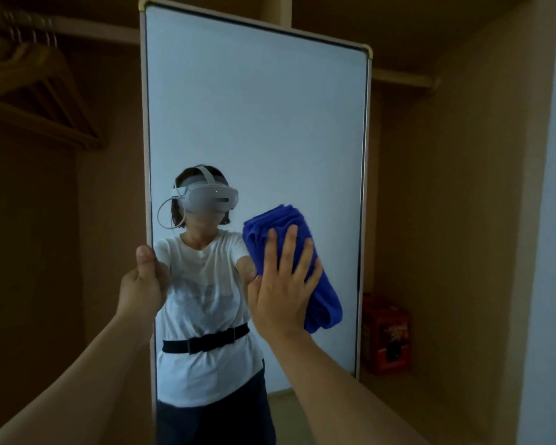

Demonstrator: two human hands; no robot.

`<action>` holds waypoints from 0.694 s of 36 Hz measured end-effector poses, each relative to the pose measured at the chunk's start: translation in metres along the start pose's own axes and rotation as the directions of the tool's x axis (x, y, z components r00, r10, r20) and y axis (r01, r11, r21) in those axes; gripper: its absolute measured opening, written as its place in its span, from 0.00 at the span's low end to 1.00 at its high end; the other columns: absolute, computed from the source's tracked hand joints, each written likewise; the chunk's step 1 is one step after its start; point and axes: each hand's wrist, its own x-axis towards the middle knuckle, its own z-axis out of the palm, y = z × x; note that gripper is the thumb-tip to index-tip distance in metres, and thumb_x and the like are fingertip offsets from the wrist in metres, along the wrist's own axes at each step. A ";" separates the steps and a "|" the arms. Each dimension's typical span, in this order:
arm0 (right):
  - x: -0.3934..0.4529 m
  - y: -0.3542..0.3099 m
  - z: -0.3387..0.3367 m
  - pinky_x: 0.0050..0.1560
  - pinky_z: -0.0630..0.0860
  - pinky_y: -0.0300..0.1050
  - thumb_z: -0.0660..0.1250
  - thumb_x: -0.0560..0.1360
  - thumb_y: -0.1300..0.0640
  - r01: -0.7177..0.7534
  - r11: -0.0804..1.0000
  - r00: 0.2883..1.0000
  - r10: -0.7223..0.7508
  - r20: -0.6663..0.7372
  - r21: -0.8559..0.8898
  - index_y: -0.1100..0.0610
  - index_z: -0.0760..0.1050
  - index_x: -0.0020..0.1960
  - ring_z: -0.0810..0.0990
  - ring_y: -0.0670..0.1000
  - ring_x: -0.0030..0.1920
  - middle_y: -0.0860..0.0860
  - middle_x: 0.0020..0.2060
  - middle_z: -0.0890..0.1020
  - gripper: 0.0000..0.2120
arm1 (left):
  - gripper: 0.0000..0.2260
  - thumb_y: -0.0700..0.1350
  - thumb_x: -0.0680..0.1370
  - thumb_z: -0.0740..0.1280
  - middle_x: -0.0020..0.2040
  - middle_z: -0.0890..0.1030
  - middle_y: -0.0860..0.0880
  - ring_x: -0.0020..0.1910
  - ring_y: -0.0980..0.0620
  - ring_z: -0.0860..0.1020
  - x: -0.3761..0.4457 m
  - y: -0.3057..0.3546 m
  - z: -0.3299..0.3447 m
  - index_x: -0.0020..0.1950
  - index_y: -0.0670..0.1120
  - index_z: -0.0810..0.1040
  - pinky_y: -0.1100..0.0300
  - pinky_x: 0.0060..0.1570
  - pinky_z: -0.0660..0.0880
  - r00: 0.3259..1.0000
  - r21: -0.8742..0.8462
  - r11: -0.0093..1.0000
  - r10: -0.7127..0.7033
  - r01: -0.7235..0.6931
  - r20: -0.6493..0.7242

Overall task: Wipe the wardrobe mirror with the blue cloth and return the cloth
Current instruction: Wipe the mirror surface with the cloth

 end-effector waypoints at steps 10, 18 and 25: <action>0.061 -0.029 -0.024 0.66 0.61 0.66 0.63 0.74 0.48 0.202 0.979 0.979 -0.202 0.022 -0.005 0.52 0.49 0.78 0.59 0.64 0.73 0.56 0.77 0.53 0.38 | 0.34 0.66 0.77 0.45 0.59 0.77 0.39 0.62 0.41 0.73 -0.006 -0.017 -0.016 0.64 0.42 0.73 0.46 0.64 0.68 0.984 0.080 0.990 -0.125 0.116 0.126; 0.137 -0.076 -0.043 0.69 0.54 0.66 0.60 0.75 0.50 0.128 0.992 0.992 -0.128 -0.008 0.020 0.52 0.45 0.78 0.52 0.64 0.74 0.56 0.78 0.47 0.37 | 0.33 0.64 0.79 0.48 0.69 0.68 0.34 0.69 0.35 0.66 -0.009 -0.029 -0.024 0.70 0.39 0.68 0.41 0.68 0.62 0.946 0.107 0.955 -0.291 0.277 0.146; 0.076 -0.087 -0.023 0.69 0.54 0.67 0.62 0.75 0.49 0.416 0.909 0.908 -0.417 -0.037 -0.036 0.51 0.51 0.78 0.56 0.64 0.74 0.54 0.77 0.54 0.35 | 0.27 0.60 0.81 0.48 0.66 0.73 0.40 0.65 0.41 0.71 -0.006 -0.032 -0.018 0.69 0.43 0.69 0.46 0.67 0.65 0.949 0.099 0.951 -0.303 0.294 0.091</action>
